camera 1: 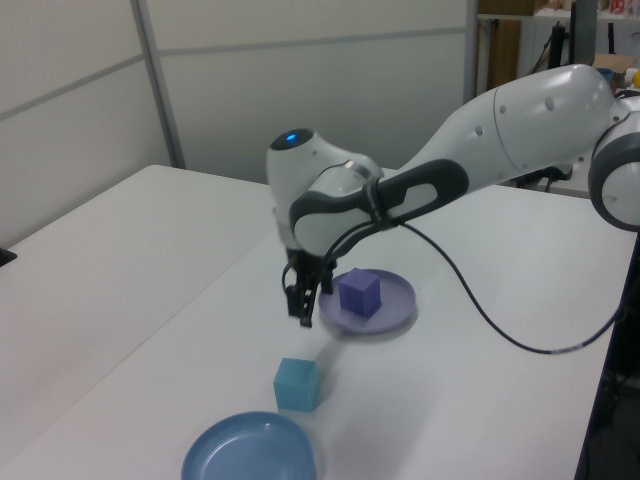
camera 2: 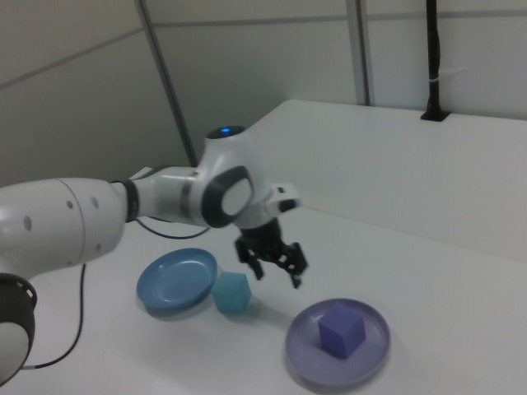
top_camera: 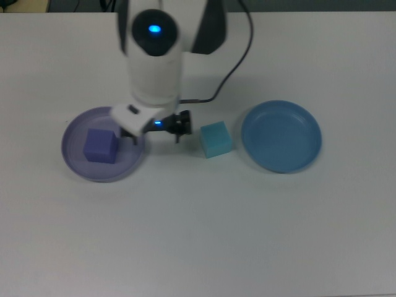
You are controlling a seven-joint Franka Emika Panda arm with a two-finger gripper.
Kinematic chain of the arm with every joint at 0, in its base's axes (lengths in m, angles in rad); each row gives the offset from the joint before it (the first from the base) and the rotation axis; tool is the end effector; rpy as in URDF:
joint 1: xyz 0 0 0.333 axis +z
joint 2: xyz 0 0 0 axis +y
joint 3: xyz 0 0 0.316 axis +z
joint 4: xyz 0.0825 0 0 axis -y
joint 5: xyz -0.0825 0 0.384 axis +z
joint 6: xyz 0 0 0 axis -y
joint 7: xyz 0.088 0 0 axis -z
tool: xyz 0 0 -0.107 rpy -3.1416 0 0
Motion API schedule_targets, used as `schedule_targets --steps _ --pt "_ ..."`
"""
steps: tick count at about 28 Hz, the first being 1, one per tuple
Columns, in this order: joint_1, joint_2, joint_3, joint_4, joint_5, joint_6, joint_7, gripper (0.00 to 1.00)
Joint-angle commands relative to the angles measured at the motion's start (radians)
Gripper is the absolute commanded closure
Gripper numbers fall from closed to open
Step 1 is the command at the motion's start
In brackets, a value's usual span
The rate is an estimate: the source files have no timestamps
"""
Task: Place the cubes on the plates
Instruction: 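Carry the purple cube onto the lavender plate and release it, then move the gripper to the cyan cube and grasp it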
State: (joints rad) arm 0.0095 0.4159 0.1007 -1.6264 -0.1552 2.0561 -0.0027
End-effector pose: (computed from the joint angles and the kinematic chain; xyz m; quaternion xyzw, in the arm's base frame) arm 0.6700 0.0580 0.3835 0.9949 0.0875 0.0109 0.0481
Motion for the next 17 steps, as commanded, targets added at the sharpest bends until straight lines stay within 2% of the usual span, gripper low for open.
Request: schedule_targets --steps 1,8,17 --pt "0.079 -0.046 -0.012 -0.021 0.009 -0.065 -0.017 0.00" --pt "0.207 -0.040 -0.010 -0.044 0.009 -0.068 -0.003 0.00" --pt "0.219 0.007 -0.013 -0.044 0.005 -0.060 0.003 0.00"
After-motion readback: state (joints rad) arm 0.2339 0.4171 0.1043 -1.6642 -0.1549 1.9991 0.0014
